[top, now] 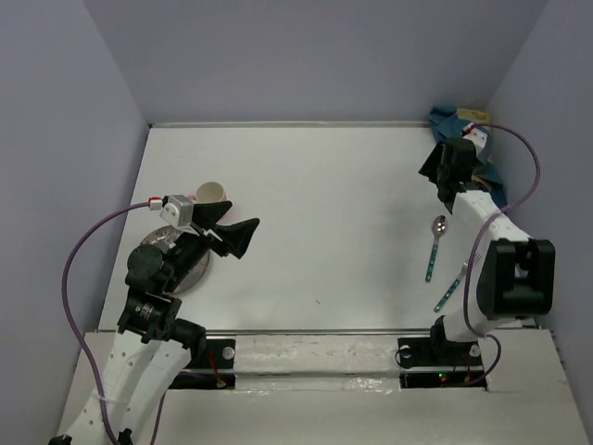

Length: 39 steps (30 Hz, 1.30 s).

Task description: Set the dinner table for one person

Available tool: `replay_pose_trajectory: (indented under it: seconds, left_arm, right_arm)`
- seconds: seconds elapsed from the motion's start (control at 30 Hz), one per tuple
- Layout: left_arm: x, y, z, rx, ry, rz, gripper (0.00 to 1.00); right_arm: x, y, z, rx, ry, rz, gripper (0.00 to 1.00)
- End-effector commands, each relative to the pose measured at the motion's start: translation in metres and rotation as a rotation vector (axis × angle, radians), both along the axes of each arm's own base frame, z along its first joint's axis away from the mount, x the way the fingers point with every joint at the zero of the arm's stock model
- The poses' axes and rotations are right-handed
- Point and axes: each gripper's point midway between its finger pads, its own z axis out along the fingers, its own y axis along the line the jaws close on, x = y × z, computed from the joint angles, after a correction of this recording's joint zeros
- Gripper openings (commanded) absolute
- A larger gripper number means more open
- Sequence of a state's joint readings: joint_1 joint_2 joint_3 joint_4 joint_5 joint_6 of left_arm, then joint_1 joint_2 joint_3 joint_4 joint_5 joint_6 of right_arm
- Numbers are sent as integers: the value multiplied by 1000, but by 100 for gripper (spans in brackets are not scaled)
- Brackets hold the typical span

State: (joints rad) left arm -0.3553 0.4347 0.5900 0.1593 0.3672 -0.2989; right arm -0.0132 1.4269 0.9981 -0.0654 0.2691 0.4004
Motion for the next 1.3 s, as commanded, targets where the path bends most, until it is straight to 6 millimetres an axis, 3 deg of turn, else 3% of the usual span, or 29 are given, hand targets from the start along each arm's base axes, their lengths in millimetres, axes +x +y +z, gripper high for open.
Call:
replay_pose_trajectory:
  seconds: [0.0,0.03,0.07,0.13,0.17,0.2,0.23,0.3,0.33,0.43,0.47,0.63,0.73,0.77,0.83,1.27]
  left_arm:
    - [-7,-1,25,-23,-60,-9,99]
    - [-7,0,26,-18,-64,-4,99]
    - [-6,1,26,-16,-63,9,99]
    - [-5,2,25,-11,-60,17,99]
    - [-3,3,24,-9,-58,27,98]
    - [-3,3,24,-4,-58,31,93]
    - [-2,4,22,0,-54,35,90]
    - [2,5,21,4,-45,50,88]
    - [3,5,20,8,-42,54,87]
    - [5,6,18,11,-37,60,88]
    - [5,7,19,10,-39,65,89]
    - [7,6,17,17,-32,64,91]
    - [8,6,16,19,-30,67,92]
    - [9,6,16,19,-27,72,92]
    - [9,7,16,20,-29,74,92]
    - [9,6,17,21,-30,72,92]
  right_arm:
    - [68,-43,45,-173,-142,-167,64]
    - [80,-52,13,-218,-61,-170,63]
    - [95,-59,0,-246,-31,-191,63]
    - [106,-71,-12,-284,12,-195,64]
    - [114,-82,-6,-293,6,-211,63]
    - [119,-87,-12,-302,21,-211,63]
    - [122,-92,-33,-312,70,-205,63]
    - [133,-104,-32,-324,81,-199,63]
    - [136,-107,-48,-357,128,-186,63]
    - [145,-118,-51,-460,180,-175,63]
    - [147,-122,-68,-492,226,-167,64]
    - [161,-127,-69,-509,265,-124,59]
    - [164,-120,-83,-478,306,-79,58]
    - [171,-117,-79,-465,295,-62,58]
    - [168,-113,-91,-446,339,-32,58]
    - [152,-116,-113,-449,453,-37,52]
